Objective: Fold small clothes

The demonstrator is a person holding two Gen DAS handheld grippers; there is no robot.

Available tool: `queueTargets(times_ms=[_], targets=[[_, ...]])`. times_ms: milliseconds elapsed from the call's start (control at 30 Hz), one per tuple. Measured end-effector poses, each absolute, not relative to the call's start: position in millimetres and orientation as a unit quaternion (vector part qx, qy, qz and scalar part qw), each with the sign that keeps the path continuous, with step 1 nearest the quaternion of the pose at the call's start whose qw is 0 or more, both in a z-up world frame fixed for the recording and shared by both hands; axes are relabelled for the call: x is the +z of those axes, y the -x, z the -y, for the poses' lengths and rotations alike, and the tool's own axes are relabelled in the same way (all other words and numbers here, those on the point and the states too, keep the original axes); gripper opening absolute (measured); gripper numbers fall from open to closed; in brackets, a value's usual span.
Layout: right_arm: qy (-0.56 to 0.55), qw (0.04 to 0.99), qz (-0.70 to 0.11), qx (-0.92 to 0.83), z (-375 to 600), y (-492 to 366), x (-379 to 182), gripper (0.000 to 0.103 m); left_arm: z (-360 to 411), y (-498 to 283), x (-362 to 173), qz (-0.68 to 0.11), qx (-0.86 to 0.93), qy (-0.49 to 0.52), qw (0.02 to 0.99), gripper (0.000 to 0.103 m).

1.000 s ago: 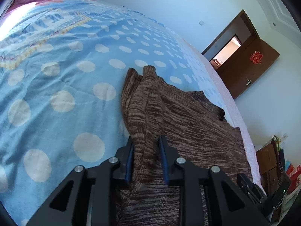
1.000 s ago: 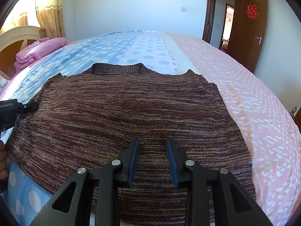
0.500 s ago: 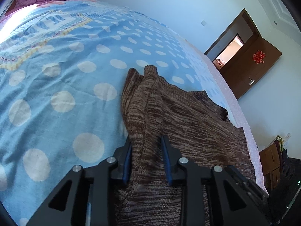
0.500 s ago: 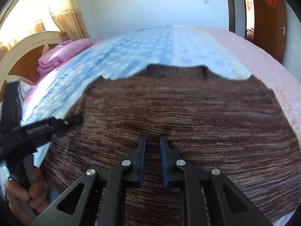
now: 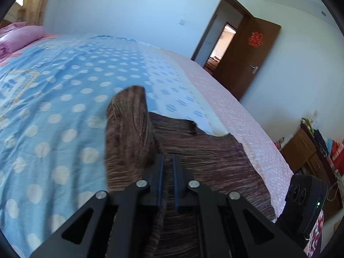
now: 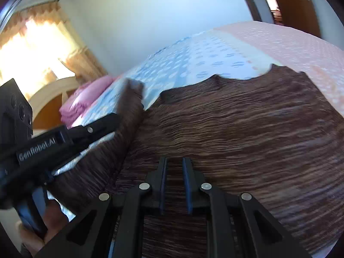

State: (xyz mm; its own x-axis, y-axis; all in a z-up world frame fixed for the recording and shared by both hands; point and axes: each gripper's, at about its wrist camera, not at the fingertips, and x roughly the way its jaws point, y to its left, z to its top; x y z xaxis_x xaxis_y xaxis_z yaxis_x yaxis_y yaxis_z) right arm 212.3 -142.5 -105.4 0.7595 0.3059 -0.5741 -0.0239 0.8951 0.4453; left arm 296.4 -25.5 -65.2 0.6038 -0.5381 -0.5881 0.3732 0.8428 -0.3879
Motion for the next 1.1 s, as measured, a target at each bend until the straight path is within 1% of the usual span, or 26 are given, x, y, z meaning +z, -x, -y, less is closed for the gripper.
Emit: queueTargets(times_ms=[67, 167, 200, 300, 400, 433, 467, 500, 533, 567, 600, 700, 867, 967, 1033, 1100], targets=[[-0.233, 0.905, -0.346, 0.084, 157, -210, -112, 0.015, 48, -297, -76, -0.379, -0.267, 0.099, 0.88, 0.007], [-0.281, 0.883, -0.361, 0.102, 173, -209, -123, 0.015, 65, -301, -113, -0.425, -0.248, 0.087, 0.866, 0.007], [-0.289, 0.878, -0.366, 0.106, 177, -209, -124, 0.015, 63, -300, -121, -0.425, -0.243, 0.093, 0.867, 0.01], [-0.299, 0.874, -0.366, 0.113, 183, -213, -119, 0.016, 55, -298, -112, -0.416, -0.248, 0.103, 0.869, 0.01], [-0.294, 0.879, -0.356, 0.12, 183, -216, -108, 0.016, 43, -290, -107, -0.425, -0.268, 0.116, 0.857, 0.009], [-0.295, 0.88, -0.352, 0.124, 183, -214, -103, 0.017, 38, -284, -103, -0.427, -0.28, 0.119, 0.852, 0.013], [-0.294, 0.881, -0.348, 0.128, 183, -215, -99, 0.024, 33, -278, -99, -0.425, -0.288, 0.118, 0.85, 0.017], [-0.296, 0.881, -0.345, 0.131, 183, -216, -94, 0.038, 26, -269, -95, -0.42, -0.292, 0.113, 0.852, 0.03], [-0.297, 0.881, -0.343, 0.134, 183, -216, -91, 0.044, 18, -259, -89, -0.408, -0.289, 0.104, 0.859, 0.052], [-0.3, 0.88, -0.34, 0.14, 182, -216, -88, 0.049, 11, -250, -85, -0.396, -0.281, 0.098, 0.869, 0.063], [-0.304, 0.879, -0.338, 0.147, 180, -216, -85, 0.049, 2, -241, -80, -0.38, -0.272, 0.092, 0.879, 0.076], [-0.32, 0.864, -0.347, 0.174, 172, -218, -81, 0.049, -23, -219, -73, -0.352, -0.248, 0.069, 0.9, 0.076], [-0.333, 0.831, -0.384, 0.226, 139, -208, -90, 0.049, -47, -207, -88, -0.361, -0.247, 0.053, 0.898, 0.076], [-0.342, 0.809, -0.416, 0.238, 119, -204, -103, 0.049, -50, -202, -95, -0.361, -0.253, 0.041, 0.897, 0.076], [-0.343, 0.796, -0.436, 0.241, 107, -204, -112, 0.049, -46, -195, -93, -0.351, -0.257, 0.014, 0.9, 0.077], [-0.346, 0.785, -0.453, 0.242, 98, -205, -117, 0.049, -43, -191, -92, -0.342, -0.266, -0.015, 0.901, 0.081]])
